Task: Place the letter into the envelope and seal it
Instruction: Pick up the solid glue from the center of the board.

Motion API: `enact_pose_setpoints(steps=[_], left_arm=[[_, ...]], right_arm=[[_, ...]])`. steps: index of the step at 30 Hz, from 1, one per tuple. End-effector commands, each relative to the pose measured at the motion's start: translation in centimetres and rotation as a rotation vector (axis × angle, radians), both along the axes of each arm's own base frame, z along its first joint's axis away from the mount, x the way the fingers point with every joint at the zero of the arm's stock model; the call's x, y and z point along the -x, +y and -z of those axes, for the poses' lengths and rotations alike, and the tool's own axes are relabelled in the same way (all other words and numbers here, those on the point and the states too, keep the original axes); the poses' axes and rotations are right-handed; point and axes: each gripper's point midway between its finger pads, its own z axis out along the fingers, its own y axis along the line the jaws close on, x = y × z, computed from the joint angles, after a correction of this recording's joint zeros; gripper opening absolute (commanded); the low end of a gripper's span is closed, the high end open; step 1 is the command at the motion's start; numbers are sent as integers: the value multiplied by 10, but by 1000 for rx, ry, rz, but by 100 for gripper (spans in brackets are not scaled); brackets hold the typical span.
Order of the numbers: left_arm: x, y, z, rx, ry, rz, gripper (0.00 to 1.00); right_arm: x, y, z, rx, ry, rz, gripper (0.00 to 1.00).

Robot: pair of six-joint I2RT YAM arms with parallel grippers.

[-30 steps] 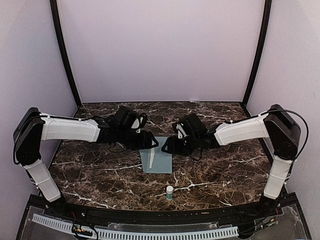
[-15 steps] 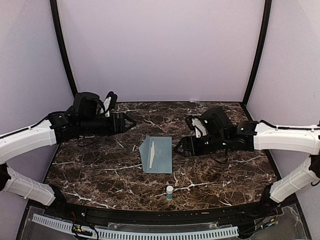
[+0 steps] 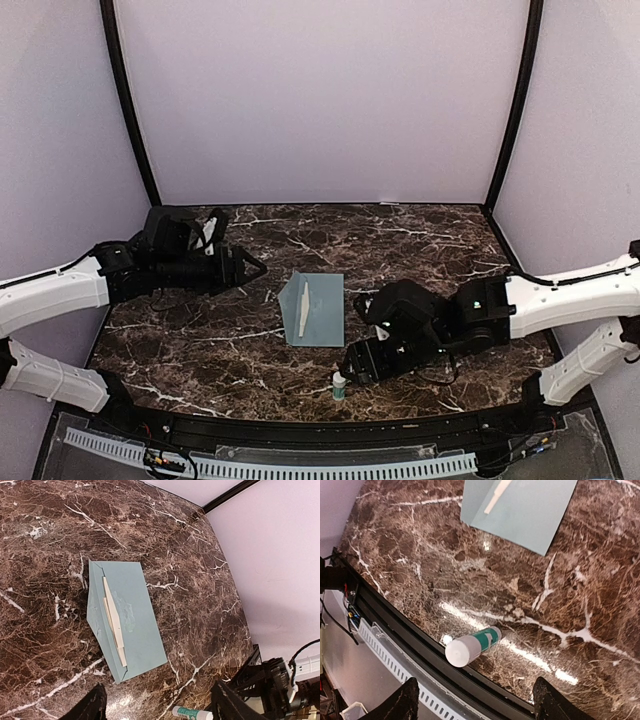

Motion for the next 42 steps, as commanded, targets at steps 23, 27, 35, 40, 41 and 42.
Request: enact_pose_setpoints(steps=[23,27,35,40,41,42], left_arm=[[10,-12,1,58,8,81,70],[10,-14,3,60,12,90,70],[11,-15,5,60,13,98,70],[14,-16,0,84,-19,119,70],[18,-18,0,93,-27,147,70],[19,-20,-8,116,-60,166,70]], right_arm=[[11,38,52,278,-37,31,47],[8,38,52,287,-56,35,39],[4,46,50,261,-78,25,22],[0,45,43,239,-90,37,13],[-1,46,38,218,-92,38,13],[-3,48,31,190,-95,40,12]])
